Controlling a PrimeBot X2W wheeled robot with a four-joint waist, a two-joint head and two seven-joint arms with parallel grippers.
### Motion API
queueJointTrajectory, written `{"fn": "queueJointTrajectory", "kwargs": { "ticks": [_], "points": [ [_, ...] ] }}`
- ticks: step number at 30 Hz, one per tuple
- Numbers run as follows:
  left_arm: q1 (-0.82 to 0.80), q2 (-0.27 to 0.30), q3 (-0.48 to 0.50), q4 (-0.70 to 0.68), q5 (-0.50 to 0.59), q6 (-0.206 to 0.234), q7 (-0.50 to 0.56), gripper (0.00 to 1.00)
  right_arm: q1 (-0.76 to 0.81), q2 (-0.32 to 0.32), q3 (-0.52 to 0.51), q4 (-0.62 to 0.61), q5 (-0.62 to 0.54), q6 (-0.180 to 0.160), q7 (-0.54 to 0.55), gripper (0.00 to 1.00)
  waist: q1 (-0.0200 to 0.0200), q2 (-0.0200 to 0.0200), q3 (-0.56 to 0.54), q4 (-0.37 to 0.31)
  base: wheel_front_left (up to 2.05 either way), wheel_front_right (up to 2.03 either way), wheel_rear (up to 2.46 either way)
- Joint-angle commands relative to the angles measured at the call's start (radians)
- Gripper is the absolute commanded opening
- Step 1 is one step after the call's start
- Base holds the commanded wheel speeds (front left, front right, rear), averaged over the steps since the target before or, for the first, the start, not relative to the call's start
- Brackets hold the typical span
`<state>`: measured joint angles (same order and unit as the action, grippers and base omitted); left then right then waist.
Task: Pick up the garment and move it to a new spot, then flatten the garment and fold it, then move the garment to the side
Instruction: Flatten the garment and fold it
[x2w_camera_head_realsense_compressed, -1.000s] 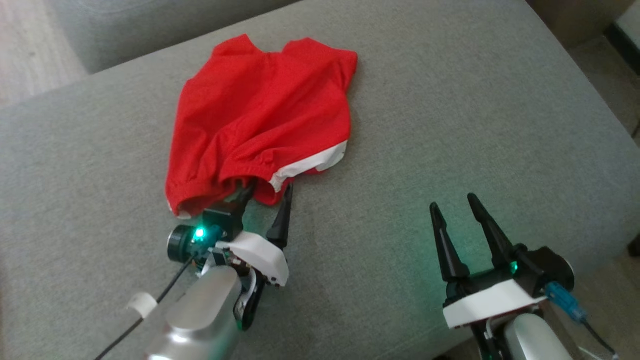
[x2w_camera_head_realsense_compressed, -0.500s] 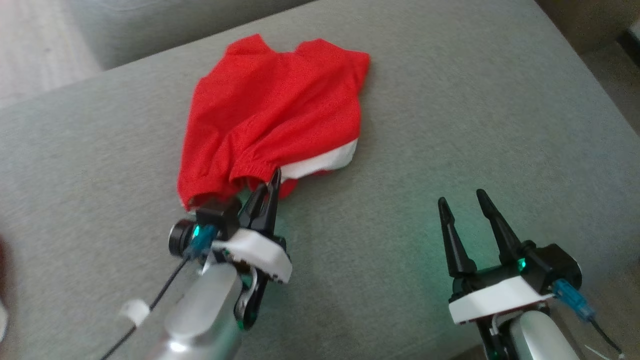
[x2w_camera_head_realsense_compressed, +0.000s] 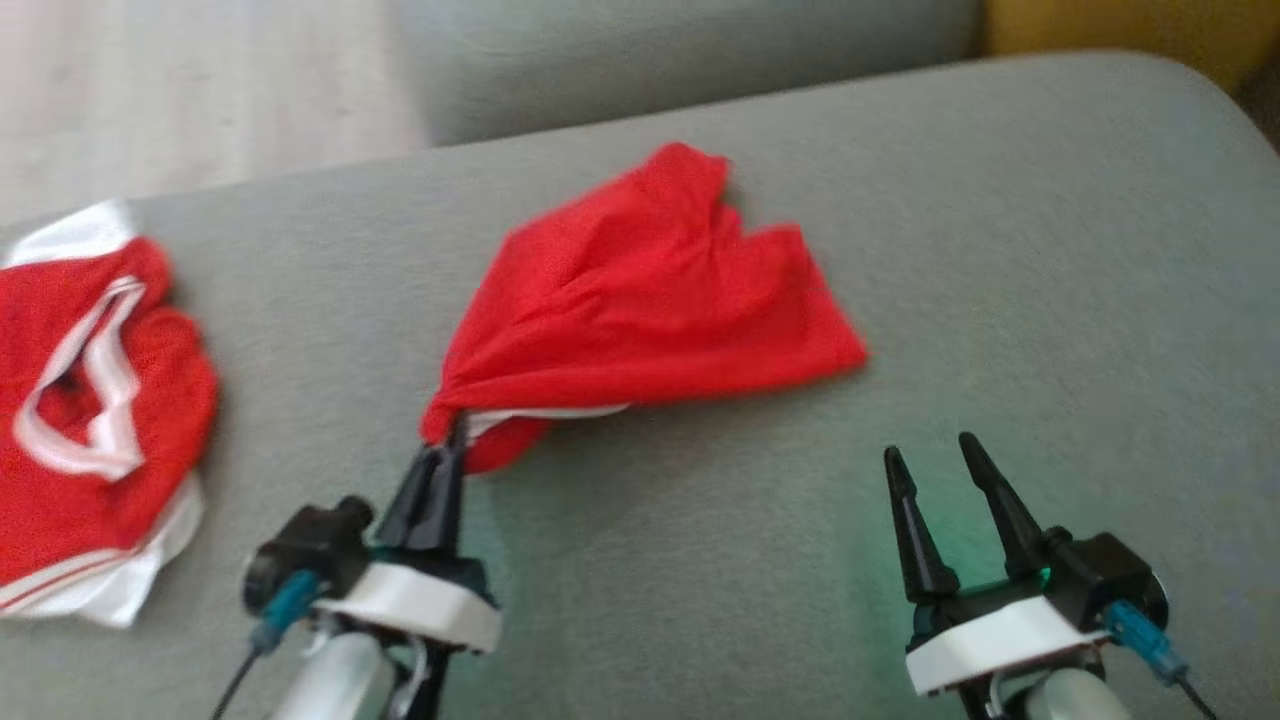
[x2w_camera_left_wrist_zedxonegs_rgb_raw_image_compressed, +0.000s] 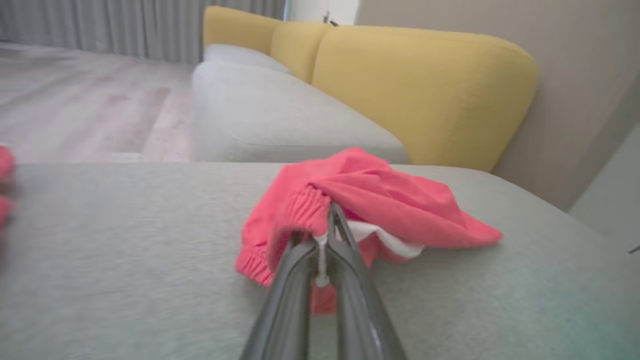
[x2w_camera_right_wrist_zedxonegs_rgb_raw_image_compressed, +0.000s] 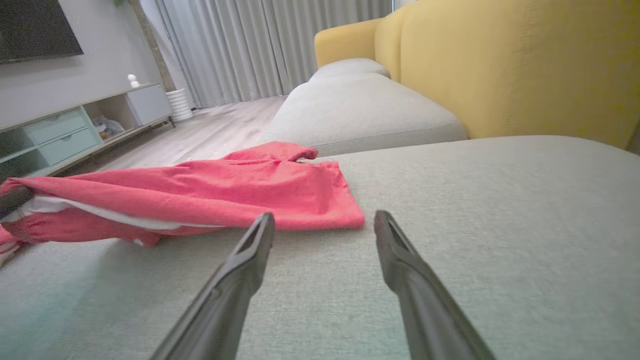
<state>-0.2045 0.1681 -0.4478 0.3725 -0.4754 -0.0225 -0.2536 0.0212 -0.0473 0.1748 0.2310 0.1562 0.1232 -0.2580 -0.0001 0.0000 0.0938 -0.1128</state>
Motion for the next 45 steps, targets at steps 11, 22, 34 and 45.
{"fn": "queueJointTrajectory", "kwargs": {
  "ticks": [11, 22, 34, 45],
  "points": [
    [0.007, 0.113, 0.085, -0.096, 0.005, 0.036, 0.016, 0.00, -0.047, -0.032, 0.119, 0.132, -0.039, 0.008, -0.004, 1.00, 0.0001, 0.0000, -0.031, 0.170, 0.00, 0.00, 0.00],
    [-0.040, 0.108, 0.068, -0.119, 0.014, 0.033, 0.018, 0.00, -0.238, -0.043, 0.214, 0.391, -0.030, 0.008, -0.004, 1.00, 0.0001, 0.0000, 0.035, 0.222, 0.00, 0.00, 0.00],
    [-0.055, 0.111, 0.066, -0.119, 0.012, 0.040, 0.014, 0.00, -0.289, -0.037, 0.303, 0.437, 0.050, 0.008, -0.004, 0.00, 0.0001, 0.0000, 0.045, 0.211, 0.00, 0.00, 0.00],
    [-0.125, 0.192, 0.072, -0.233, 0.039, 0.013, 0.040, 0.00, -0.270, -0.064, 0.133, 0.077, 0.090, 0.008, -0.004, 0.00, 0.0001, 0.0000, 0.009, 0.117, 0.00, 0.00, 0.00]
  ]
}}
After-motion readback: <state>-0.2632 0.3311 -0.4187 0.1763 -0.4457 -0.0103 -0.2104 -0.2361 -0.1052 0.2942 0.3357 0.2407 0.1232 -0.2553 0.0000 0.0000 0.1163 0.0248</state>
